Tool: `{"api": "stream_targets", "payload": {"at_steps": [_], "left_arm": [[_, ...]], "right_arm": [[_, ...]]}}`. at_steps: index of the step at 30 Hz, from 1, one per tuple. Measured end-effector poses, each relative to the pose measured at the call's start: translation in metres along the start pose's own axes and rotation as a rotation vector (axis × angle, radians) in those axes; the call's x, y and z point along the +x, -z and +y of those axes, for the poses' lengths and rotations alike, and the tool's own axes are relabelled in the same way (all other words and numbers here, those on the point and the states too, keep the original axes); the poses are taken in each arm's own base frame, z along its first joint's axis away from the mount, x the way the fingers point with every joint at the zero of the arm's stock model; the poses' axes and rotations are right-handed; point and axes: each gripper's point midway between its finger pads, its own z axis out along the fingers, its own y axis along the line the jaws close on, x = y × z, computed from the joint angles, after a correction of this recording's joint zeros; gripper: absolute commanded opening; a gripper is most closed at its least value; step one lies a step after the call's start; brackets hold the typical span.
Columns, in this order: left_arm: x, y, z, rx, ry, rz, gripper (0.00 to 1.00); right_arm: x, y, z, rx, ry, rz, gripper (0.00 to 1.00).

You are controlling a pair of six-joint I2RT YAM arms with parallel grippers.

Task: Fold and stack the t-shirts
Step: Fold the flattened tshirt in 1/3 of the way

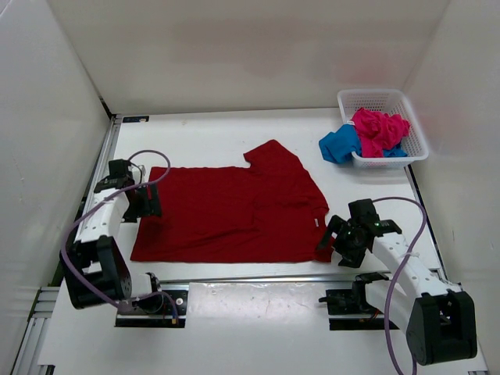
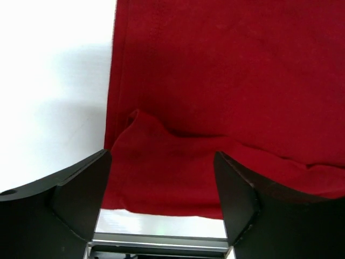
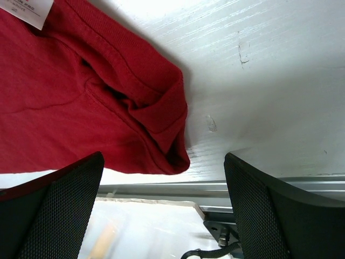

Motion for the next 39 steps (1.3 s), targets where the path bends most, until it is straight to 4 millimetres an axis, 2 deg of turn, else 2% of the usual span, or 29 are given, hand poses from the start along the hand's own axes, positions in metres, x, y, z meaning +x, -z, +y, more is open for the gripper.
{"api": "stream_targets", "payload": {"at_steps": [2, 6, 10, 14, 18, 21, 23, 27, 31, 32, 34, 35, 37, 38, 39], "left_arm": [[0.001, -0.007, 0.000, 0.000, 0.000, 0.021, 0.78], [0.002, -0.015, 0.000, 0.001, 0.001, 0.048, 0.73], [0.009, -0.026, 0.003, -0.011, 0.002, 0.100, 0.62], [0.018, -0.033, 0.004, -0.018, 0.003, 0.150, 0.62], [0.017, -0.030, 0.004, -0.017, 0.003, 0.140, 0.60], [0.017, -0.030, 0.004, -0.017, 0.004, 0.142, 0.48], [0.019, -0.031, 0.004, -0.016, 0.008, 0.150, 0.31], [0.025, -0.037, 0.003, -0.012, 0.011, 0.188, 0.10], [0.027, -0.039, 0.003, -0.008, 0.009, 0.204, 0.10], [0.027, -0.039, 0.004, -0.007, 0.012, 0.202, 0.10], [0.026, -0.038, 0.006, -0.010, 0.022, 0.199, 0.10], [0.025, -0.037, 0.008, -0.013, 0.029, 0.197, 0.10], [0.024, -0.036, 0.013, -0.021, 0.047, 0.190, 0.10], [0.023, -0.034, 0.016, -0.026, 0.057, 0.187, 0.10], [0.021, -0.033, 0.019, -0.031, 0.067, 0.182, 0.10]], "right_arm": [[0.000, 0.000, 0.001, -0.003, -0.008, -0.004, 0.96], [-0.001, -0.001, 0.001, -0.004, -0.014, -0.004, 0.96], [-0.001, -0.002, 0.001, 0.001, -0.017, 0.006, 0.96], [-0.001, -0.002, 0.002, 0.001, -0.017, 0.007, 0.96], [-0.001, -0.002, 0.002, 0.001, -0.017, 0.007, 0.96], [-0.001, -0.002, 0.001, 0.001, -0.017, 0.007, 0.96], [-0.001, -0.002, 0.001, 0.003, -0.018, 0.009, 0.96], [-0.001, -0.002, 0.001, 0.006, -0.018, 0.011, 0.89], [-0.001, -0.003, 0.001, 0.004, -0.016, 0.009, 0.75], [-0.001, -0.004, 0.001, 0.002, -0.017, 0.009, 0.65], [-0.001, -0.006, 0.001, -0.003, -0.014, 0.004, 0.52], [0.000, -0.007, 0.001, -0.008, -0.016, 0.009, 0.37], [0.000, -0.010, 0.000, -0.010, -0.014, 0.005, 0.25], [0.000, -0.011, 0.000, -0.009, -0.020, 0.006, 0.14], [0.000, -0.012, -0.001, -0.005, -0.018, 0.000, 0.10]]}}
